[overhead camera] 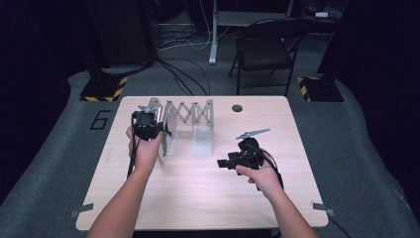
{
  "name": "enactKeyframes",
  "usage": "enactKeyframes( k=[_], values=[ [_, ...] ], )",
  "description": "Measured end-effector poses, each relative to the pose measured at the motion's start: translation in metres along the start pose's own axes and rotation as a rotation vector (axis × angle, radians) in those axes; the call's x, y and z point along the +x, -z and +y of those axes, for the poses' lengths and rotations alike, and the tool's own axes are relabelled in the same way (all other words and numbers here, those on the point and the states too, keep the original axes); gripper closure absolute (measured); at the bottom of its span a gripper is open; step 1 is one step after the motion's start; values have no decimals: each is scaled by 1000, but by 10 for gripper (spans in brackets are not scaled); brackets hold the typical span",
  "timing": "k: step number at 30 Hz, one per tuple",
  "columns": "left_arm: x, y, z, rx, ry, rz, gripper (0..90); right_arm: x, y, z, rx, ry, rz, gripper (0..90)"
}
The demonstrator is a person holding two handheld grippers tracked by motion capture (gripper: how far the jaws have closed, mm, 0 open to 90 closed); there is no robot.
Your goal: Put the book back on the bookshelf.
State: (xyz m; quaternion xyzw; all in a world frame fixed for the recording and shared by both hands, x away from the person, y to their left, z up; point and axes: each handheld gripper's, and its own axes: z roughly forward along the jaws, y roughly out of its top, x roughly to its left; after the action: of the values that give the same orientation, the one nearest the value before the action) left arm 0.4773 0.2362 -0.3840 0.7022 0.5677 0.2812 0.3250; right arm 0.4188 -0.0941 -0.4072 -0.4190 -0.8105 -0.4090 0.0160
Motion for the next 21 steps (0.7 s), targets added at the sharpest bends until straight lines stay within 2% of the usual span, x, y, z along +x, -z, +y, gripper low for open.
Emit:
enactKeyframes(
  k=[8,12,21],
  values=[
    [1,6,1,2,-13,-18,752,-1,-1,0,1,-5,0,376],
    [-1,10,-1,10,-32,-40,752,-1,-1,0,-1,-4,1,376],
    [0,20,-7,16,-36,-94,750,-1,-3,-1,5,-5,-2,376]
  ],
)
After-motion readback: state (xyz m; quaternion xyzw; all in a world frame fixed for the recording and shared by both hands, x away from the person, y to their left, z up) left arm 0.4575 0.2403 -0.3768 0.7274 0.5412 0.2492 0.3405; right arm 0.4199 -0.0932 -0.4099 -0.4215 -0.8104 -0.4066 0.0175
